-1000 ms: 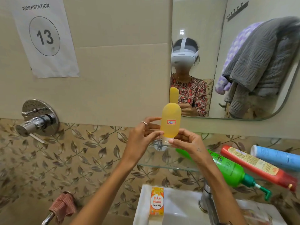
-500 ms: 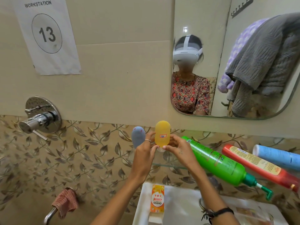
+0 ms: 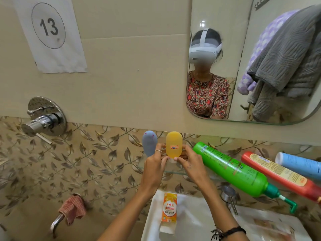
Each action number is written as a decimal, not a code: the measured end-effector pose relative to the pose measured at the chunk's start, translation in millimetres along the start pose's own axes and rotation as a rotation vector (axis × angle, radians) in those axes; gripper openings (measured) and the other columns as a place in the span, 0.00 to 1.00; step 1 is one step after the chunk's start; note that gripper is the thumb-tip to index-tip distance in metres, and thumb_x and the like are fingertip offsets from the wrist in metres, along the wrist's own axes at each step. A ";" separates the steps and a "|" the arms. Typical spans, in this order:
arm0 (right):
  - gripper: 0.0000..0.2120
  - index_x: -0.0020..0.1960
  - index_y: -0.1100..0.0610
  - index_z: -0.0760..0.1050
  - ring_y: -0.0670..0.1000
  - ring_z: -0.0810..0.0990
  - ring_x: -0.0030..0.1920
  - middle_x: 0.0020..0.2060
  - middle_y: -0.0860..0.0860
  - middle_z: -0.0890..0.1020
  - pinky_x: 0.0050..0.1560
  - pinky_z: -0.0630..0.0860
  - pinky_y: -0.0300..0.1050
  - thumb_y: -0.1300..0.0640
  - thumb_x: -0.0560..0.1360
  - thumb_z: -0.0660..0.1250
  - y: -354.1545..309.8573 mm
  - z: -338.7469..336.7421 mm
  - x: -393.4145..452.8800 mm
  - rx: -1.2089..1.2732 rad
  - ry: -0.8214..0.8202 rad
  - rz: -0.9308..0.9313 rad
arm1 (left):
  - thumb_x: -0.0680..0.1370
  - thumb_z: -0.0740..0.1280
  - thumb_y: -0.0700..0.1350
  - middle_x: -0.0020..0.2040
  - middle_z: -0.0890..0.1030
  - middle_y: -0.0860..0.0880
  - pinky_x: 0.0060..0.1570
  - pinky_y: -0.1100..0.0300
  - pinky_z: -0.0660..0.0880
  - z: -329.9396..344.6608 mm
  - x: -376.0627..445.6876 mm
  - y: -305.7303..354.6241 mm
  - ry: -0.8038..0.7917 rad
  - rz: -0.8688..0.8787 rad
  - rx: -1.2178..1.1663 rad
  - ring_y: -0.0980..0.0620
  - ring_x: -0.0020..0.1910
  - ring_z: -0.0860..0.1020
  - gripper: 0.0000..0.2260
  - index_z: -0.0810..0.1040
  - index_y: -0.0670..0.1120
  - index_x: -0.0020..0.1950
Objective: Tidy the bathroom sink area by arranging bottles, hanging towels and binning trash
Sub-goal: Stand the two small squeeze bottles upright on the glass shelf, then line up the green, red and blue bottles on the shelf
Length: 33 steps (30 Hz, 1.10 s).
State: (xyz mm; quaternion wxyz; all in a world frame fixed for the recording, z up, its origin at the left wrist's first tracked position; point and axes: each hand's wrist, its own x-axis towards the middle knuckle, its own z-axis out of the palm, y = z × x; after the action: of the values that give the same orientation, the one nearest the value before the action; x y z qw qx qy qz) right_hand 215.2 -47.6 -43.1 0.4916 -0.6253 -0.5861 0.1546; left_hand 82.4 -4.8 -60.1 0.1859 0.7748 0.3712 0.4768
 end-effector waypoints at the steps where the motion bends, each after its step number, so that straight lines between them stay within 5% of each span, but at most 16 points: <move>1: 0.17 0.60 0.60 0.72 0.51 0.82 0.52 0.51 0.55 0.84 0.54 0.78 0.48 0.61 0.72 0.69 0.0 0.2 -0.2 0.004 0.002 0.004 | 0.77 0.66 0.39 0.47 0.82 0.55 0.42 0.67 0.77 0.6 0.0 0.0 -0.001 -0.005 -0.003 0.59 0.45 0.81 0.13 0.71 0.48 0.60; 6: 0.18 0.61 0.60 0.73 0.51 0.83 0.51 0.51 0.55 0.84 0.52 0.77 0.41 0.62 0.72 0.69 -1.0 1.0 -0.3 -0.011 0.030 0.020 | 0.77 0.66 0.39 0.43 0.79 0.60 0.40 0.80 0.70 1.7 -3.8 -0.9 0.041 -0.026 -0.019 0.65 0.42 0.78 0.09 0.76 0.48 0.55; 11: 0.20 0.63 0.55 0.73 0.42 0.79 0.42 0.51 0.45 0.78 0.42 0.73 0.28 0.61 0.72 0.70 0.0 -5.5 -8.4 -0.051 0.151 -0.012 | 0.76 0.67 0.39 0.40 0.78 0.58 0.38 0.74 0.72 -0.3 -11.9 2.9 0.125 -0.009 -0.015 0.60 0.39 0.78 0.05 0.78 0.48 0.48; 15: 0.11 0.54 0.55 0.78 0.35 0.77 0.41 0.45 0.46 0.81 0.41 0.70 0.20 0.63 0.73 0.69 -0.8 -16.4 -28.1 0.054 0.453 0.003 | 0.75 0.68 0.38 0.41 0.79 0.52 0.38 0.66 0.73 3.1 -12.0 27.0 0.183 0.175 -0.012 0.57 0.40 0.75 0.04 0.78 0.45 0.47; 19: 0.05 0.43 0.52 0.79 0.46 0.82 0.41 0.40 0.52 0.84 0.44 0.79 0.39 0.61 0.74 0.68 6.8 -22.1 -63.2 0.450 0.766 0.238 | 0.74 0.67 0.37 0.48 0.82 0.46 0.44 0.63 0.74 24.0 -7.1 66.4 -0.041 0.424 0.012 0.54 0.46 0.78 0.07 0.80 0.42 0.52; 21: 0.04 0.43 0.54 0.79 0.44 0.82 0.37 0.36 0.52 0.84 0.39 0.79 0.37 0.61 0.75 0.67 14.9 -23.7 -83.6 0.570 0.884 0.353 | 0.72 0.68 0.36 0.57 0.81 0.44 0.53 0.58 0.74 39.2 -2.6 79.6 -0.234 0.524 0.070 0.48 0.56 0.79 0.15 0.78 0.41 0.59; 25: 0.05 0.38 0.54 0.81 0.49 0.80 0.38 0.36 0.51 0.84 0.42 0.76 0.42 0.59 0.72 0.70 25.1 -30.0 -103.2 0.454 0.988 0.441 | 0.74 0.68 0.44 0.73 0.67 0.44 0.72 0.55 0.57 74.7 2.5 90.0 -0.570 0.638 0.265 0.48 0.73 0.64 0.28 0.65 0.42 0.72; 29: 0.05 0.39 0.56 0.80 0.52 0.80 0.41 0.39 0.54 0.83 0.43 0.76 0.45 0.60 0.73 0.69 25.0 -29.4 -107.4 0.436 0.999 0.440 | 0.74 0.65 0.48 0.77 0.58 0.47 0.74 0.51 0.42 101.8 7.3 86.9 -0.586 0.668 0.476 0.50 0.76 0.53 0.33 0.55 0.47 0.76; 33: 0.04 0.38 0.57 0.81 0.46 0.80 0.39 0.39 0.54 0.83 0.38 0.73 0.29 0.61 0.72 0.70 31.3 -31.5 -112.1 0.399 1.008 0.420 | 0.70 0.67 0.47 0.68 0.70 0.45 0.72 0.44 0.44 114.1 8.2 91.1 -0.508 0.631 0.406 0.48 0.71 0.65 0.30 0.65 0.48 0.71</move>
State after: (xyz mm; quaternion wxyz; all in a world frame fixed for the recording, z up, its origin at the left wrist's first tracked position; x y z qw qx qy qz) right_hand 227.9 -155.2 -96.2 0.7771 -0.6197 -0.1026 0.0394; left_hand 220.9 -50.8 -50.9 -0.0390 0.9633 0.1453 0.2225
